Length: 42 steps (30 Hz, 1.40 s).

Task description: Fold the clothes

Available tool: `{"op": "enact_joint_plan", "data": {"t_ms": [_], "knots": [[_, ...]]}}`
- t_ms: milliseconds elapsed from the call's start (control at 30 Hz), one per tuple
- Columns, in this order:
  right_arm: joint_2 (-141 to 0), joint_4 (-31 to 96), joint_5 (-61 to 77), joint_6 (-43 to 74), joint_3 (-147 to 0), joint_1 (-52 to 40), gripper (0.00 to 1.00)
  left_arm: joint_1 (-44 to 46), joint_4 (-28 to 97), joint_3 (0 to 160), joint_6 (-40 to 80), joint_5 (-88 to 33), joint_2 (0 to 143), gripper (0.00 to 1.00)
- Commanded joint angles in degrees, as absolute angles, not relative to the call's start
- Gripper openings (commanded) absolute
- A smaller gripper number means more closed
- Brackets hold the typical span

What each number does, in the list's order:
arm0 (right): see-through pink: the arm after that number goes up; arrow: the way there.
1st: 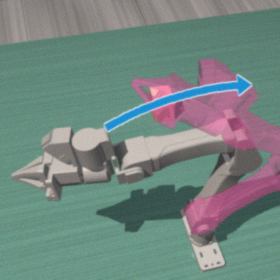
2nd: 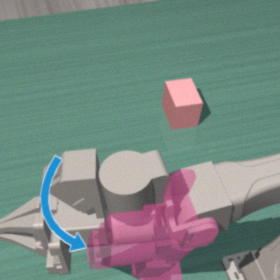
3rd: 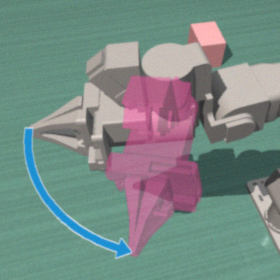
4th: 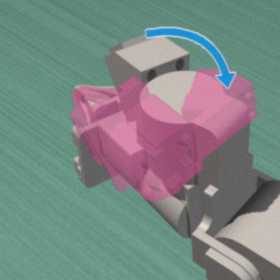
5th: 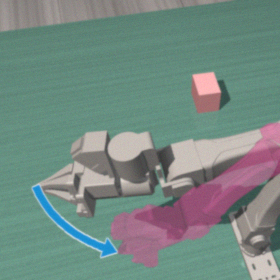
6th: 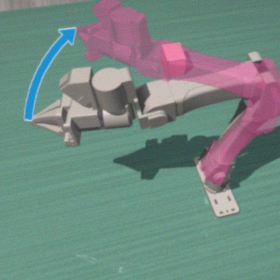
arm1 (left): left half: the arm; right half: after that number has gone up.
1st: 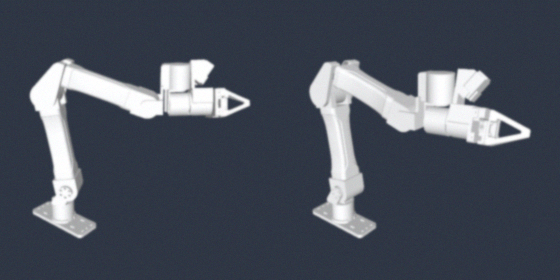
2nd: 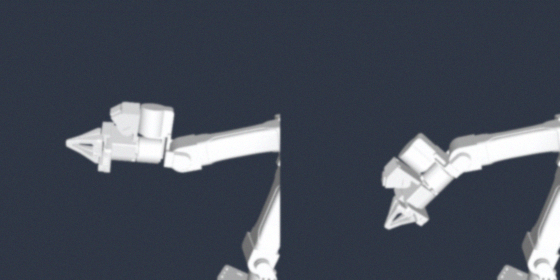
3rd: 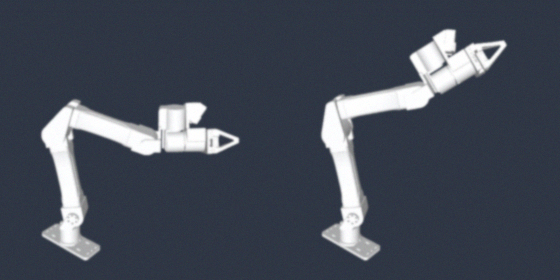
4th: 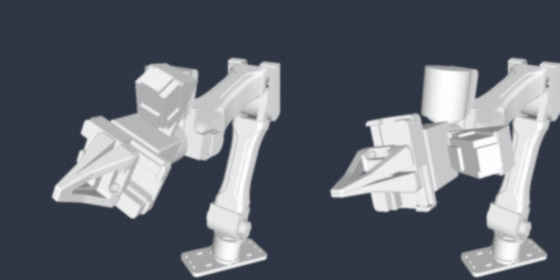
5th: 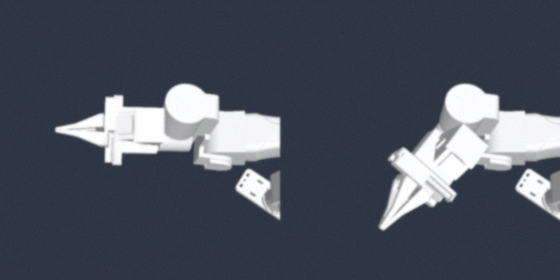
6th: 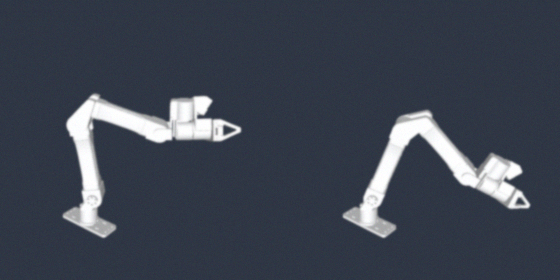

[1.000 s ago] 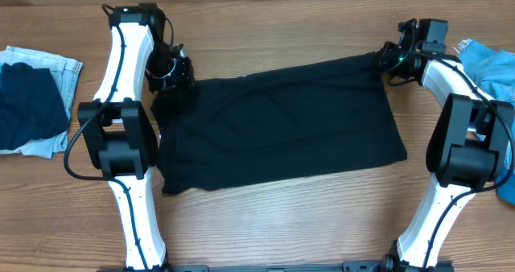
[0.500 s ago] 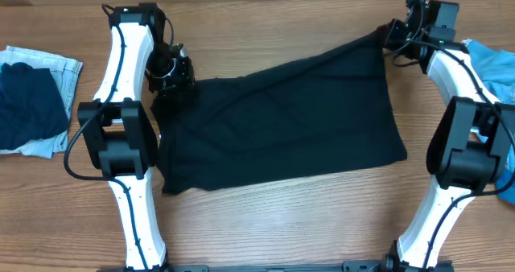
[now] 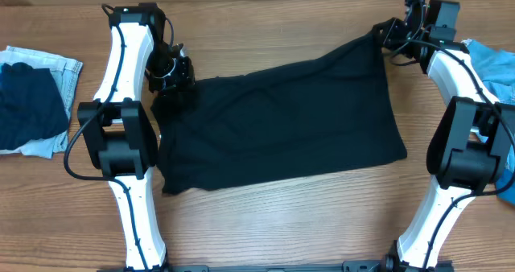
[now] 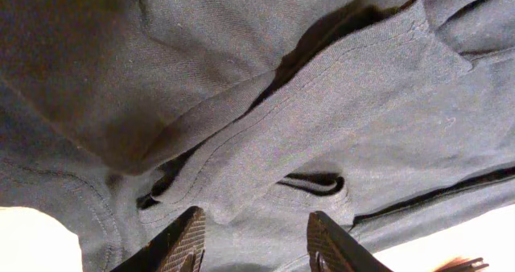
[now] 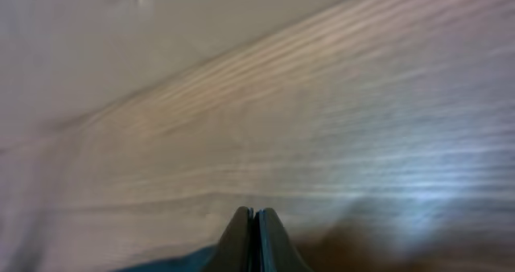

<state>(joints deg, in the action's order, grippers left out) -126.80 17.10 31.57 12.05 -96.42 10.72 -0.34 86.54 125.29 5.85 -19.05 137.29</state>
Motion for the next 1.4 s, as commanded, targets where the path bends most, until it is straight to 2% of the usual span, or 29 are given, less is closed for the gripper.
{"op": "enact_joint_plan", "data": {"t_ms": [0, 167, 400, 567, 800, 967, 1033, 1300, 1367], "knots": [[-122.6, 23.8, 35.3, 12.3, -98.0, 11.0, 0.04, 0.0, 86.5, 125.7, 6.4, -19.5, 136.4, 0.45], [-117.3, 36.1, 33.0, 12.3, -98.0, 12.3, 0.04, 0.0, 86.1, 125.7, 6.4, -19.5, 136.4, 0.46], [-109.1, 48.5, 20.5, 12.2, -98.0, 12.8, 0.04, 0.0, 84.8, 125.7, 6.4, -19.5, 136.4, 0.49], [-109.1, 56.0, 20.1, 12.2, -97.8, 12.8, 0.04, 0.0, 84.8, 125.7, 6.4, -19.5, 136.4, 0.50], [-109.2, 61.9, 19.2, 12.2, -97.8, 12.8, 0.04, 0.0, 84.8, 125.7, 6.4, -19.5, 136.4, 0.51], [-109.2, 65.1, 12.2, 13.9, -97.8, 13.0, 0.15, 0.0, 84.8, 125.7, 6.4, -19.5, 136.4, 0.52], [-109.2, 67.0, 7.5, 16.4, -97.8, 13.0, 0.17, 0.0, 84.7, 125.7, 6.2, -19.5, 136.4, 0.54], [-109.2, 67.8, 7.0, 16.4, -97.8, 13.0, 0.17, 0.0, 84.4, 125.7, 4.7, -19.5, 136.4, 0.58], [-109.2, 67.7, 7.6, 16.3, -97.8, 12.7, 0.21, 0.0, 82.1, 125.7, 3.6, -19.5, 136.4, 0.61]]}}
